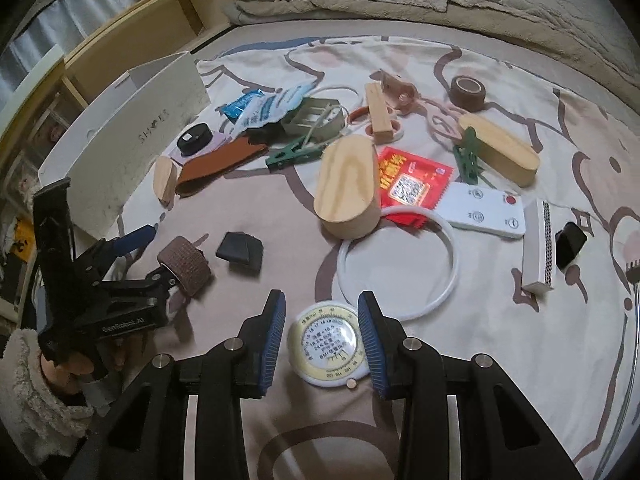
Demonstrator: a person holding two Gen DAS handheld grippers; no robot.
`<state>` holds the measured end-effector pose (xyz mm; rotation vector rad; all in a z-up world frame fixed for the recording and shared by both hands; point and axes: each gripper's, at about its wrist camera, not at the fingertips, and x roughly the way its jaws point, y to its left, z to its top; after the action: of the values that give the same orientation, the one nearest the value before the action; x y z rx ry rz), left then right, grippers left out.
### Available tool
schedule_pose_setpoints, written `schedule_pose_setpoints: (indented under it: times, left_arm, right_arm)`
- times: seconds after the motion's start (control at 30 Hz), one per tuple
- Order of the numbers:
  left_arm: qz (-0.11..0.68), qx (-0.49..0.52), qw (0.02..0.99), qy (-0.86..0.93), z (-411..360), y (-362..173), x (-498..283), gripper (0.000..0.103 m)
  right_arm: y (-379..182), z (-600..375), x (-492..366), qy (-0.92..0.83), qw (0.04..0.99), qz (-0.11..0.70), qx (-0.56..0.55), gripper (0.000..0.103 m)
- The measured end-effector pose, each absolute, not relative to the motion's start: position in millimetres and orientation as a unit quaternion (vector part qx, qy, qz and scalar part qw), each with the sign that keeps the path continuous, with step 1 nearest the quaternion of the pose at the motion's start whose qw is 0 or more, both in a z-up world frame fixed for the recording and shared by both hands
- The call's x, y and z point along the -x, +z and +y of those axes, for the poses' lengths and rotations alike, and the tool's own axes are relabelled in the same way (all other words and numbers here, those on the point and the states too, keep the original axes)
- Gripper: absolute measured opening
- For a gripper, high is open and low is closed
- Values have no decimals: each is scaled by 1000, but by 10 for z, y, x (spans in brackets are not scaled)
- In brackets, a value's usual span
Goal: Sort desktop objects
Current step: 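Close the left tool around the brown tape roll, then lift the brown tape roll with the left tool while the right tool holds the tape measure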
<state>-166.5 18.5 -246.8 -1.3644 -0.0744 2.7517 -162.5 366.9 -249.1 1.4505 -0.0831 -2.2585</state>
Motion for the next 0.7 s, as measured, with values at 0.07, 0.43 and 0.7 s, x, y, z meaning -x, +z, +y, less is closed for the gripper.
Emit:
schedule_pose_setpoints:
  times: [0.07, 0.43, 0.7]
  left_arm:
    - [-28, 442, 40, 896, 188, -2465, 1637, 101]
    - [-25, 408, 76, 909, 261, -2351, 1498, 20]
    - [-19, 409, 90, 908, 292, -2309, 1412, 13]
  right_arm:
    - [-2524, 3689, 1631, -817, 224, -33, -530, 38]
    - [-2559, 3809, 1640, -815, 210, -57, -537, 38]
    - [-2564, 3881, 1601, -817, 196, -73, -538, 38]
